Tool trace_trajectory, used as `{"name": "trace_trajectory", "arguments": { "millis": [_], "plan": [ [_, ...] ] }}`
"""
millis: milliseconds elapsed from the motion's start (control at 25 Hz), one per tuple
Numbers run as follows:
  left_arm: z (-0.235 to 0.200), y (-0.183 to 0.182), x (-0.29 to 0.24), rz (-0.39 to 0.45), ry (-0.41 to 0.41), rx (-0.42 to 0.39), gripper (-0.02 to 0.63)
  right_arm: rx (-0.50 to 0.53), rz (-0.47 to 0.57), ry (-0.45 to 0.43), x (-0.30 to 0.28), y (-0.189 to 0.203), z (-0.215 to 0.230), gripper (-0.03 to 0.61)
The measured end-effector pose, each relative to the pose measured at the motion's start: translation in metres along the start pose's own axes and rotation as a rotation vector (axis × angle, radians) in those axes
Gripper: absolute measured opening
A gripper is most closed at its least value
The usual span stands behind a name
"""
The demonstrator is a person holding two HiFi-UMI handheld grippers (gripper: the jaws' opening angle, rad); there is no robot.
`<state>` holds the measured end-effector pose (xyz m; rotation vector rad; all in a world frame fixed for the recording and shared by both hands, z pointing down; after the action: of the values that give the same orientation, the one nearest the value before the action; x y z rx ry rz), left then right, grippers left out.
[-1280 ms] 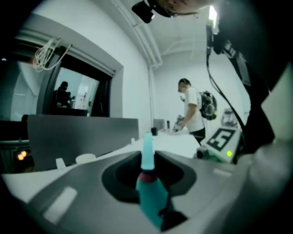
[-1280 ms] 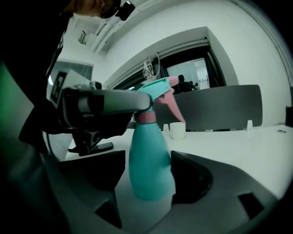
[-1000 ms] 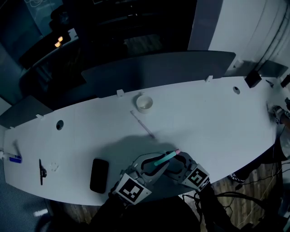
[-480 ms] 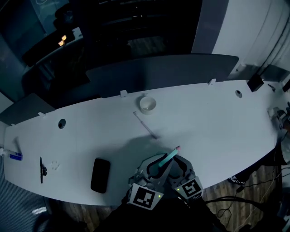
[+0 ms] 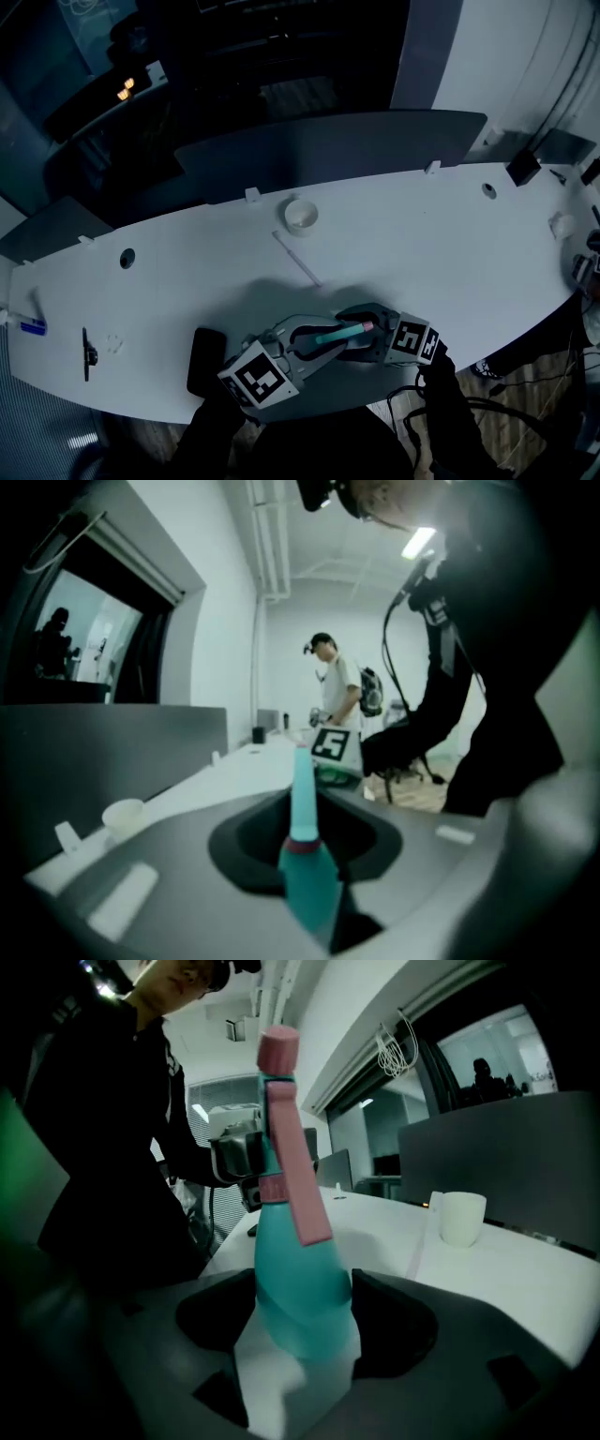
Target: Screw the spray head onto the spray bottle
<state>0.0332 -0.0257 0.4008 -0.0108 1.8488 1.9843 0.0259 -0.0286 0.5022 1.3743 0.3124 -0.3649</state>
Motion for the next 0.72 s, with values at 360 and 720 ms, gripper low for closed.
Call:
{"name": "trace_trajectory", "arguments": {
  "millis": [360,720],
  "plan": [
    [-0.025,0.000,0.006,0.090,-0.593,0.108,0.091,-0.239,0.228,0.712,0.009,-0.004,0.006,0.304],
    [-0.007,0.003,0.005,0.021,-0.091,0.045,0.090,0.034,0.096,0.192,-0.002,-0.001,0.000,0.304]
  ]
}}
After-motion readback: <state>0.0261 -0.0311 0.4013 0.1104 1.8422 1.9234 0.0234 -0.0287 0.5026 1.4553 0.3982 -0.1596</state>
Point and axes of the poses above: the fingertips, and each gripper's own axes: x backward along the fingers, z to its right, y out of its underside, the point moved 1 cm from there along x, backward along the fingers, and after that the axes turned 3 degrees about -x, right-handed, at the moved point
